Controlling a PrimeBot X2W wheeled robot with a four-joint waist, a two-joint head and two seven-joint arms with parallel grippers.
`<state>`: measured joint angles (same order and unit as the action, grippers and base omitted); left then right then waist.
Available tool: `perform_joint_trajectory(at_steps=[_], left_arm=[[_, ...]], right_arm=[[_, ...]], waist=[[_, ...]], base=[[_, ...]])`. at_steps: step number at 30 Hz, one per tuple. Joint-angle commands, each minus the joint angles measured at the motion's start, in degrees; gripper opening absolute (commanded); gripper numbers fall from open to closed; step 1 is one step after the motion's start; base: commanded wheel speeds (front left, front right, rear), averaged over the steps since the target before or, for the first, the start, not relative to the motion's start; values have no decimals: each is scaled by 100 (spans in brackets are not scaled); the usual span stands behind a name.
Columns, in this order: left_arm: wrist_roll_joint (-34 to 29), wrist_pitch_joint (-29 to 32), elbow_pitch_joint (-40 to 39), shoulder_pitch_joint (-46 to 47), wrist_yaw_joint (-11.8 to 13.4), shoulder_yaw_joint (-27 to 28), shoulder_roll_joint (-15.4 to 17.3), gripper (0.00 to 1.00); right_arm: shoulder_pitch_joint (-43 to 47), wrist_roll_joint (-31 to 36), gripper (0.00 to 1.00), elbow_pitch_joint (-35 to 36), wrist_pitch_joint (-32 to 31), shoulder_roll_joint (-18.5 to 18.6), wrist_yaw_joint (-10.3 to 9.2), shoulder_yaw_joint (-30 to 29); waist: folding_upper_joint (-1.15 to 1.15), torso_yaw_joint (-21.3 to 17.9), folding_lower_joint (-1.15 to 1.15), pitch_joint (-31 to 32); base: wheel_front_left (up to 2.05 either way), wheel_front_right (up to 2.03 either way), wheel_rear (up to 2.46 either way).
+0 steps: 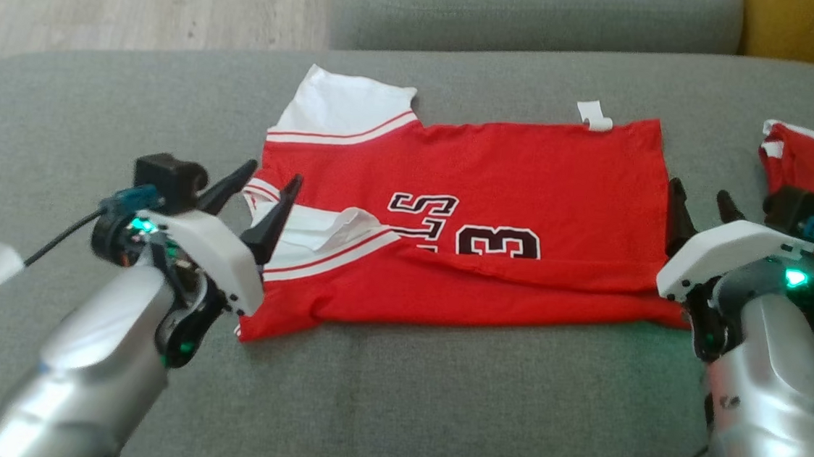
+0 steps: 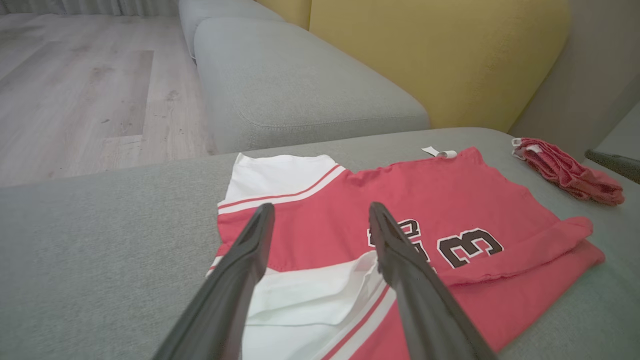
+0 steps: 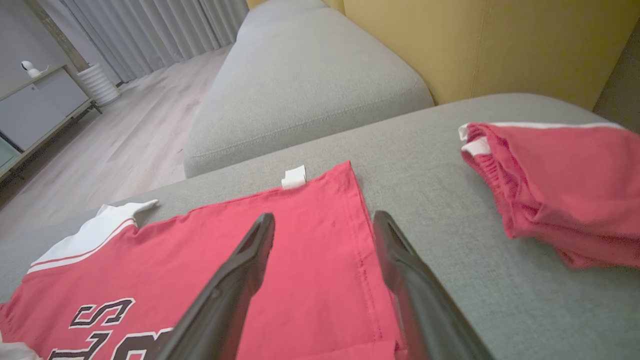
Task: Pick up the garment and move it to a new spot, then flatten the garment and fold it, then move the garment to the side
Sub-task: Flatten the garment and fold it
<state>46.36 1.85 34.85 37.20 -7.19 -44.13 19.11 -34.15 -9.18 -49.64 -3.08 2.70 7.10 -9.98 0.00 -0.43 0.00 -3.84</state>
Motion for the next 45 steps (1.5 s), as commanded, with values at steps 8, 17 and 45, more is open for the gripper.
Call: perform_joint_trajectory(at_steps=[8, 17, 45], left_arm=[[348, 125, -1213, -1115, 737, 302, 617, 100], [609, -23, -1932, -2306, 1549, 398, 607, 100], [1094, -114, -1011, -1879, 1595, 723, 37, 0]], right_arm=[[1288, 225, 100, 1509, 140, 18, 39, 92], [2731, -98, 100, 3222, -266, 18, 39, 112], [2647, 22, 100, 3809, -1017, 18, 39, 127]], waist=[[0, 199, 0, 382], [0, 161, 0, 241], [0, -187, 0, -431]], base=[[0, 0, 0], [0, 0, 0], [0, 0, 0]])
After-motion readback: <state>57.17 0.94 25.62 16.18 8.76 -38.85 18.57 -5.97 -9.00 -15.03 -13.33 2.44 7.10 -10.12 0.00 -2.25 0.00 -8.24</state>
